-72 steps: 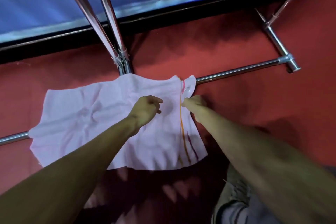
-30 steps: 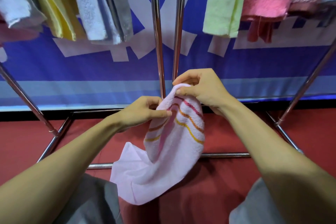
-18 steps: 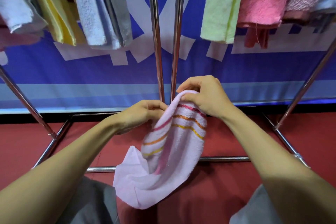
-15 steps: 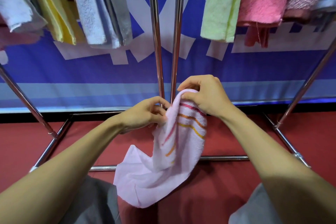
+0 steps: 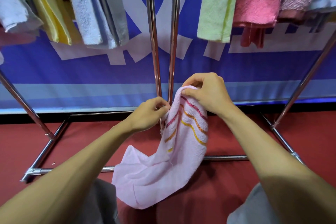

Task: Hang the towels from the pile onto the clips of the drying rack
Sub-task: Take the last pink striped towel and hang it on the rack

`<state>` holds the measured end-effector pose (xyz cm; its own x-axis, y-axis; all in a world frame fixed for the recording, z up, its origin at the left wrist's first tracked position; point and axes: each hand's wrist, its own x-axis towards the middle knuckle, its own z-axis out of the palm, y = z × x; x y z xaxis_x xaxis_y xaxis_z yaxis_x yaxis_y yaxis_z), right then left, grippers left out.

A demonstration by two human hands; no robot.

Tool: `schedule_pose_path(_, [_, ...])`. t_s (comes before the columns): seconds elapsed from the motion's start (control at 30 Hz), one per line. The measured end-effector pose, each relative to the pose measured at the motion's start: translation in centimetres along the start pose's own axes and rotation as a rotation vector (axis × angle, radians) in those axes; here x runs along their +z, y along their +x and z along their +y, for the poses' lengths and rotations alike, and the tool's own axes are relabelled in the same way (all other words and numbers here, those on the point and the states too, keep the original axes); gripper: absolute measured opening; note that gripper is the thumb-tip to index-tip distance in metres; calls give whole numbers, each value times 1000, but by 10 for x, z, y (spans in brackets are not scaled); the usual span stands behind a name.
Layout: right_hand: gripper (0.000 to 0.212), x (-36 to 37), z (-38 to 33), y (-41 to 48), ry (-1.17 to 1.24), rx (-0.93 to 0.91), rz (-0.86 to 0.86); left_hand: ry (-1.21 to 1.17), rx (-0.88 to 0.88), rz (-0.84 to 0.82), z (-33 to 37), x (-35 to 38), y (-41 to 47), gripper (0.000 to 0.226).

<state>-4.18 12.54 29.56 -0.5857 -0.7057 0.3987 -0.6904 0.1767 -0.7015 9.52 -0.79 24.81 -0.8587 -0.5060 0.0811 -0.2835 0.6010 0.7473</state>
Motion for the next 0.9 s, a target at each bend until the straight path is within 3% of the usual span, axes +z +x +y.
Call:
schedule_pose_path(0.17, [13, 1, 0, 1, 44, 9, 0, -217, -130, -226, 6, 3, -5, 20])
schedule_pose_path(0.37, [9, -1, 3, 3, 97, 63, 58, -305, -152, -262, 7, 7, -5, 23])
schedule_pose_path(0.47, [9, -4, 7, 4, 78, 81, 79, -267, -152, -269, 10, 5, -5, 12])
schedule_pose_path(0.57, [6, -6, 18, 5, -30, 83, 67, -155, -143, -182, 5, -7, -3, 21])
schedule_pose_path(0.67, [8, -7, 32, 8, -159, 84, 7, -318, -103, -38, 5, -20, -6, 27])
schedule_pose_path(0.8, [27, -2, 41, 10, -288, 77, -259, -486, 61, 152, 13, -30, -9, 29])
schedule_pose_path(0.9, [36, 14, 42, 6, -368, 104, -445, -589, 89, 260, 20, -33, -12, 29])
